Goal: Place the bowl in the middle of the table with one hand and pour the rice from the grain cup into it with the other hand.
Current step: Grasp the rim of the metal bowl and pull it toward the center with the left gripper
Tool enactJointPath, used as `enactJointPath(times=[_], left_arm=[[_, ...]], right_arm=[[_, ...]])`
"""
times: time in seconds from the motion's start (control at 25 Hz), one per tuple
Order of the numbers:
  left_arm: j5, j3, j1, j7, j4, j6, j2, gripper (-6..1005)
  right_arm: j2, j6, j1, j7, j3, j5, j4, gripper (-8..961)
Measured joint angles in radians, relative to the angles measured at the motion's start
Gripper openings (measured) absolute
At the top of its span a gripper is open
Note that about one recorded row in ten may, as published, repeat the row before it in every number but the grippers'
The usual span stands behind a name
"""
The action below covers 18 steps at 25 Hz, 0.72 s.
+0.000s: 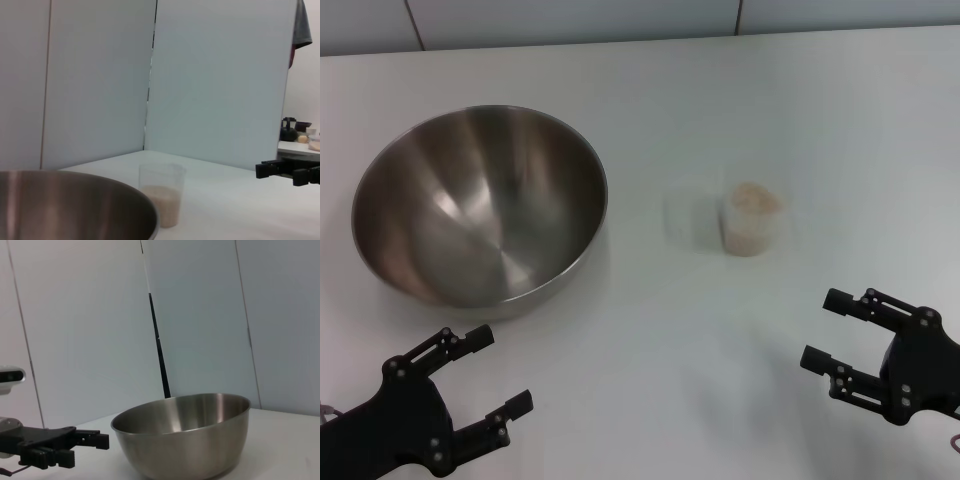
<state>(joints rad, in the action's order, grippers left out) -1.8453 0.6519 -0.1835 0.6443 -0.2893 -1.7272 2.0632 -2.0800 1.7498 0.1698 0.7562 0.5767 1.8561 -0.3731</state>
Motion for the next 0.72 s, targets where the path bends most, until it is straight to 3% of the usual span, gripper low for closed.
enactJointPath(times=[0.52,0.72], left_arm=[[0.008,-0.016,0.000,0.001,0.002,-0.001,0.002,812],[0.014,-0.143,-0.011,0.056,-0.005,-0.030,0.000,812]], right_arm=[[0.000,-0.010,0.010,0.000,0.008,0.000,0.001,711],[0.000,-0.011,0.015,0.000,0.008,0.000,0.002,712]])
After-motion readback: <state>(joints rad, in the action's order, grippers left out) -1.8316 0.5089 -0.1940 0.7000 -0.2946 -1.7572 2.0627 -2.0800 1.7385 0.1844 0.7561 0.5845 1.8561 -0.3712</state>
